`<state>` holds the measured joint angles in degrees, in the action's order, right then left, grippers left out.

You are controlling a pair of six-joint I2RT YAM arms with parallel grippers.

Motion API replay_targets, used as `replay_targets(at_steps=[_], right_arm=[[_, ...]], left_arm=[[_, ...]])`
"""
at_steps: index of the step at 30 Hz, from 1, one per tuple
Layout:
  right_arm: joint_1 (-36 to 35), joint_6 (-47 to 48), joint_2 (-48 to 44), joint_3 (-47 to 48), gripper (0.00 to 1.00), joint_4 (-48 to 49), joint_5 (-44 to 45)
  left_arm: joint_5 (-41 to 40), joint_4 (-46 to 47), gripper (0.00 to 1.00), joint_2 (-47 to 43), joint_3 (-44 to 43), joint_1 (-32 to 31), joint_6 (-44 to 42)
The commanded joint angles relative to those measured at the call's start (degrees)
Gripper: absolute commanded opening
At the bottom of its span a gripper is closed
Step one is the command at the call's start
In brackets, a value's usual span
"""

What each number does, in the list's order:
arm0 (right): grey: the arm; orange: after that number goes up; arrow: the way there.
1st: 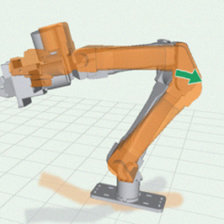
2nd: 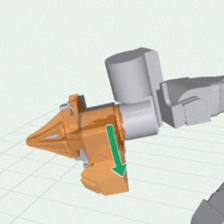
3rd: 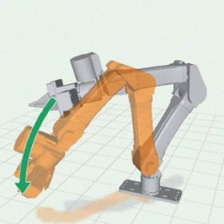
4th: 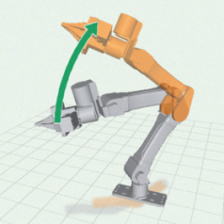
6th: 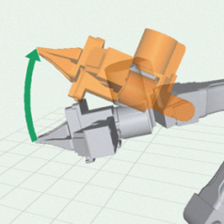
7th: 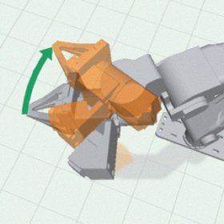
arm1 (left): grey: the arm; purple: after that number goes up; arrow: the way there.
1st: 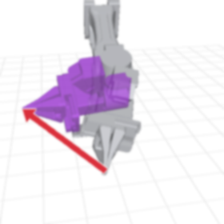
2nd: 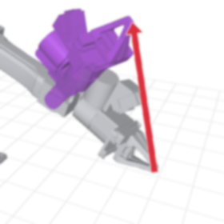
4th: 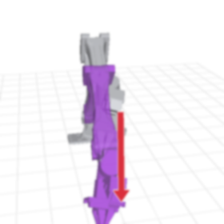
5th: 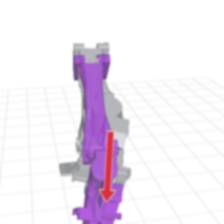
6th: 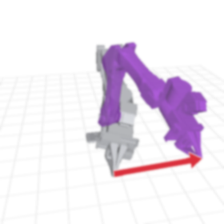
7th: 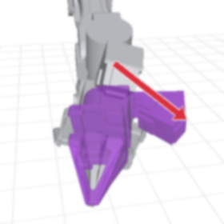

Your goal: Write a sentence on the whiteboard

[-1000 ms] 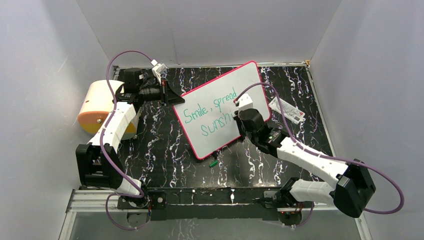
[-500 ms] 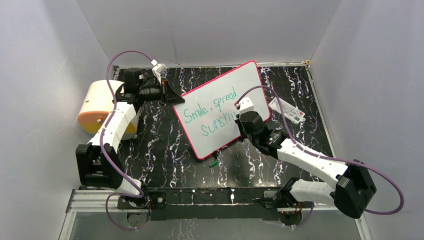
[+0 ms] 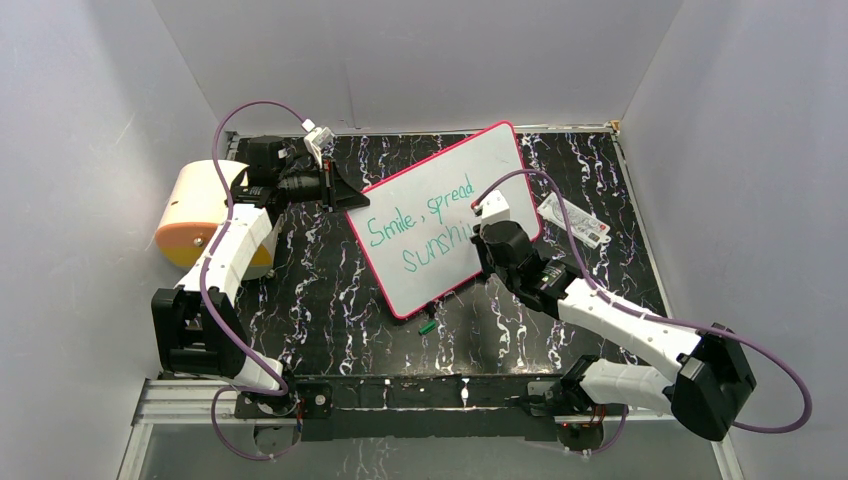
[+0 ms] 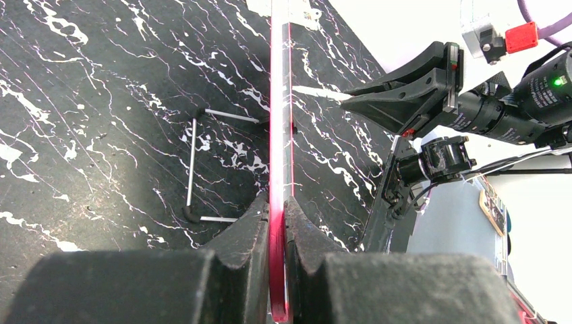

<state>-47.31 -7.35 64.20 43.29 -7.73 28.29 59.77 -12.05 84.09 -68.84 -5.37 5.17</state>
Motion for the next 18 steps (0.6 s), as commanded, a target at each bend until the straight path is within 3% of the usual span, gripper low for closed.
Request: replay_targets(at_steps=[1, 18], right_arm=[[0.11, 1.11, -0.85, 2.45, 0.00, 4.39, 0.31], [0.35, 2.66, 1.66, 4.13, 0.00, 7.27, -0.08]], left_arm=[[-3.45, -4.10, 0.00, 0.98, 1.78, -0.96, -2.36], [-3.11, -4.09, 0.00, 0.98, 1.78, -0.96, -2.36]])
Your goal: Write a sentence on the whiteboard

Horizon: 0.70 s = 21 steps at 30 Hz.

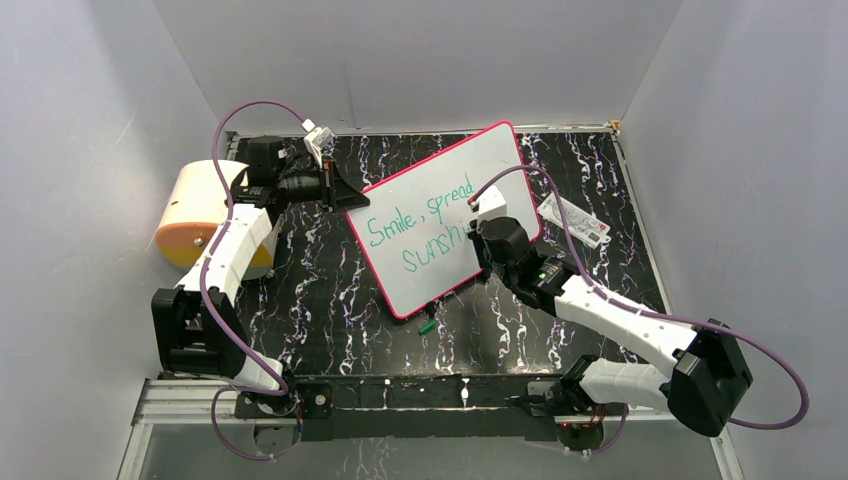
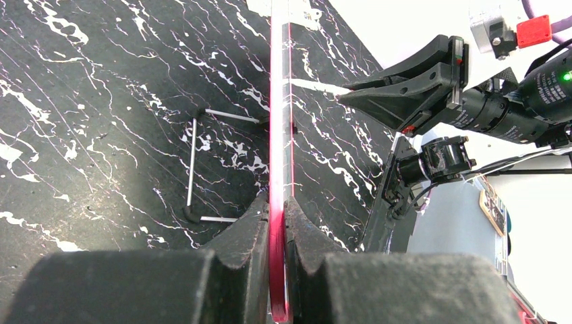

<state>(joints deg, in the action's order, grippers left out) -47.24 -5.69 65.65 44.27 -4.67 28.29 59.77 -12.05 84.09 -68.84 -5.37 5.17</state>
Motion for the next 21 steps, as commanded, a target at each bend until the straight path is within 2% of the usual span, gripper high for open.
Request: replay_targets(at_steps=[1, 13, 21], right_arm=[[0.38, 1.07, 0.31, 3.18, 0.00, 4.22, 0.08], [1.86, 2.13, 1.31, 3.37, 0.00, 5.73, 1.79], [2.61, 0.34, 1.43, 2.72, 0.00, 1.97, 0.68]], left_arm=[[-3.08, -4.09, 0.00, 0.92, 1.76, -0.96, -2.36], [-3.28, -4.02, 0.00, 0.81, 1.77, -0.96, -2.42], [-3.43, -4.04, 0.00, 0.81, 1.76, -0.96, -2.44]])
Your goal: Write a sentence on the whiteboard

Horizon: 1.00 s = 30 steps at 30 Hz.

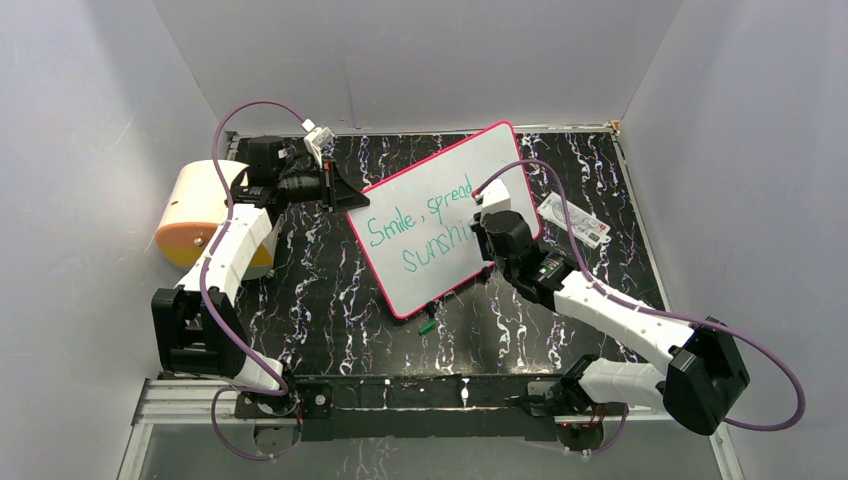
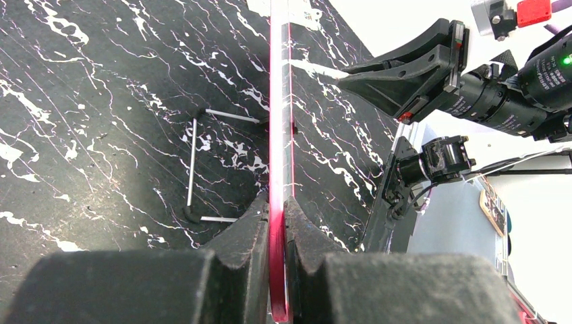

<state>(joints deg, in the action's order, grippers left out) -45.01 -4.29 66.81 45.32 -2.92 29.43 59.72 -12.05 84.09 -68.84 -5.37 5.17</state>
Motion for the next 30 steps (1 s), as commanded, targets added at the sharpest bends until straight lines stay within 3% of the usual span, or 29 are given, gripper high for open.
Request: replay_targets(at_steps=[1, 16, 30], right_arm=[[0.44, -1.55, 0.18, 1.51, 0.00, -0.42, -0.64], [0.43, -4.83, -1.45, -2.57, 0.00, -4.89, -2.31], [0.92, -3.09, -4.88, -1.69, 0.00, -1.81, -1.55]], left_arm=[[-3.44, -4.11, 0.00, 0.81, 1.78, -0.96, -2.44], [-3.45, -4.13, 0.00, 0.81, 1.71, -0.96, -2.44], [-3.60, -4.20, 0.00, 0.90, 1.73, -0.96, -2.44]])
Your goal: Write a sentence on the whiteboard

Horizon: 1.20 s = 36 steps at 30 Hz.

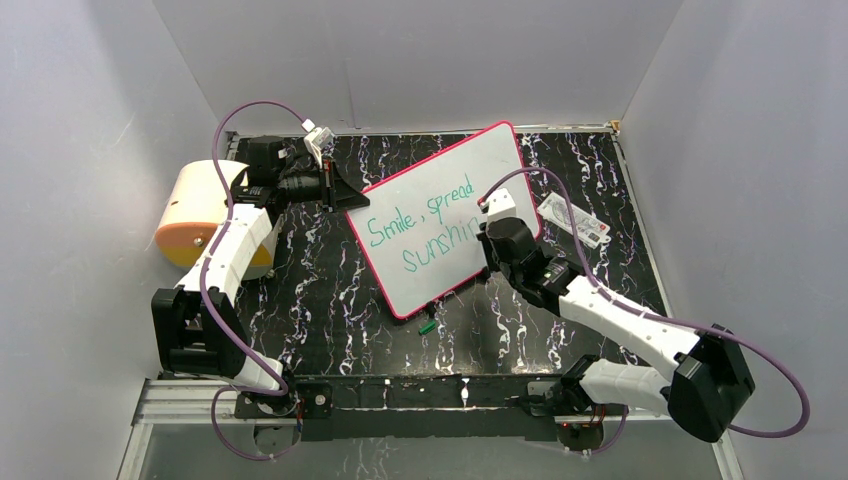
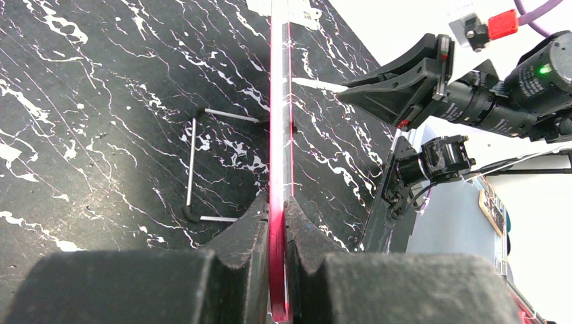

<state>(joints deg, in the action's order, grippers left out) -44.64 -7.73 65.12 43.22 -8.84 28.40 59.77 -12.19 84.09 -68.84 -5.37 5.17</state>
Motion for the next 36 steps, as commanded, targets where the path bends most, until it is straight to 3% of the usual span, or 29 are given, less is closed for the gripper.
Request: replay_targets(at_steps=[1, 36], right_arm=[[0.72, 0.61, -3.49, 0.53, 0.00, 4.49, -0.89], [7.89, 3.00, -0.34, 0.72, 0.00, 10.77, -5.22]], left_arm=[[-3.65, -4.07, 0.00, 0.90, 1.77, -0.96, -2.44], [-3.48, -4.07, 0.00, 0.90, 1.77, -1.01, -2.48]])
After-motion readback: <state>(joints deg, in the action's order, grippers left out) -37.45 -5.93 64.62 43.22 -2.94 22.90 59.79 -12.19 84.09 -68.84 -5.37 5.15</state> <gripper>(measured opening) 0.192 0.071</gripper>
